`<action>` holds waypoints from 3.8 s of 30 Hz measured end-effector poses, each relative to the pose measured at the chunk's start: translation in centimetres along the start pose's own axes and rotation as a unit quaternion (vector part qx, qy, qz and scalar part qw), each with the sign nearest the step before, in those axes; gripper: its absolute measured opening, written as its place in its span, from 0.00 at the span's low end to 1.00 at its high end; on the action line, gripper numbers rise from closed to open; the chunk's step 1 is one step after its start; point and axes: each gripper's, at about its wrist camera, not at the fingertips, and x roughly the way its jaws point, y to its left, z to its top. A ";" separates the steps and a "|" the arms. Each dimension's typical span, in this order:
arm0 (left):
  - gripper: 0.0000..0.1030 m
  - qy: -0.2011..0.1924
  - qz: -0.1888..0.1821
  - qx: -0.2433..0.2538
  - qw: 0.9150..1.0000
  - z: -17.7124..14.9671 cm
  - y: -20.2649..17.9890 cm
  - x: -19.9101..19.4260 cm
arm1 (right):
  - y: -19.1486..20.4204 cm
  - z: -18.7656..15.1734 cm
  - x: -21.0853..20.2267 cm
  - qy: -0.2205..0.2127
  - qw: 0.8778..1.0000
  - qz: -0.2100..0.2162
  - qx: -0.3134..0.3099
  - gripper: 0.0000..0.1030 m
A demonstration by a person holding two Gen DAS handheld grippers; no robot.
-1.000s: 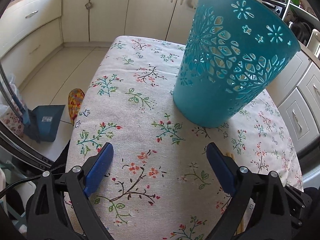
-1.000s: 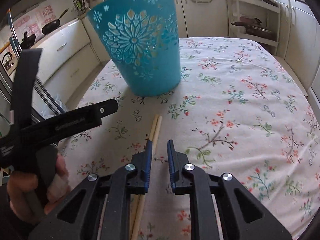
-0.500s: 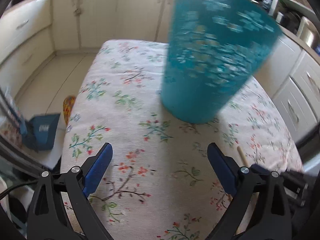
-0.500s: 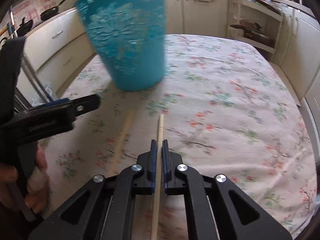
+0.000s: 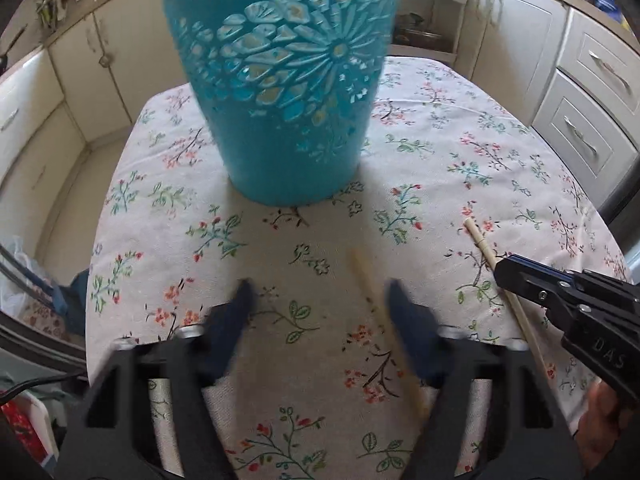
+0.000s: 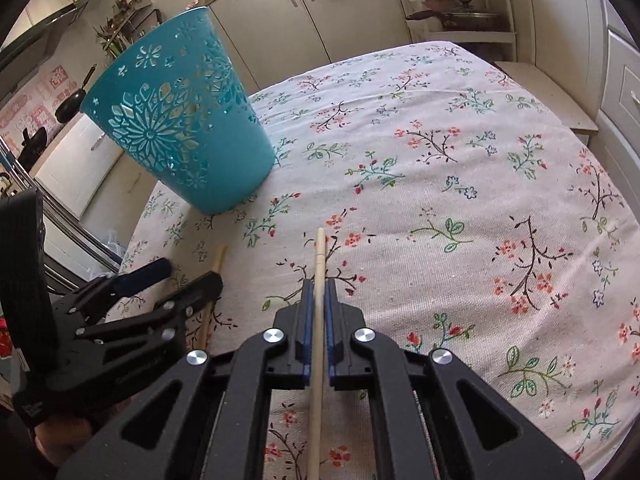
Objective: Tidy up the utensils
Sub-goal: 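Lower the open left gripper onto a loose stick while the right gripper grasps another, then lift the stick with the left gripper and drop it into the bin, then return the open left gripper to the last loose stick, then grasp the stick with the left gripper and drop it into the bin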
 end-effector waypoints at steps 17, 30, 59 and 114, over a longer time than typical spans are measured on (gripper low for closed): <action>0.09 0.009 0.008 0.006 1.000 -0.5 0.9 -0.4 | 2.2 -0.6 0.7 -0.008 0.998 -0.007 -0.056 0.12; 0.09 -0.012 -0.001 0.000 1.000 -0.8 1.2 -0.5 | 3.2 -0.8 0.8 -0.032 0.995 -0.039 -0.090 0.12; 0.05 -0.148 -0.109 -0.082 0.979 6.3 6.0 -14.9 | 2.7 -0.2 0.8 -0.004 0.997 -0.021 -0.068 0.09; 0.18 0.100 -0.021 0.034 0.994 6.2 6.1 1.6 | 1.0 0.5 1.0 0.007 1.000 0.028 -0.008 0.10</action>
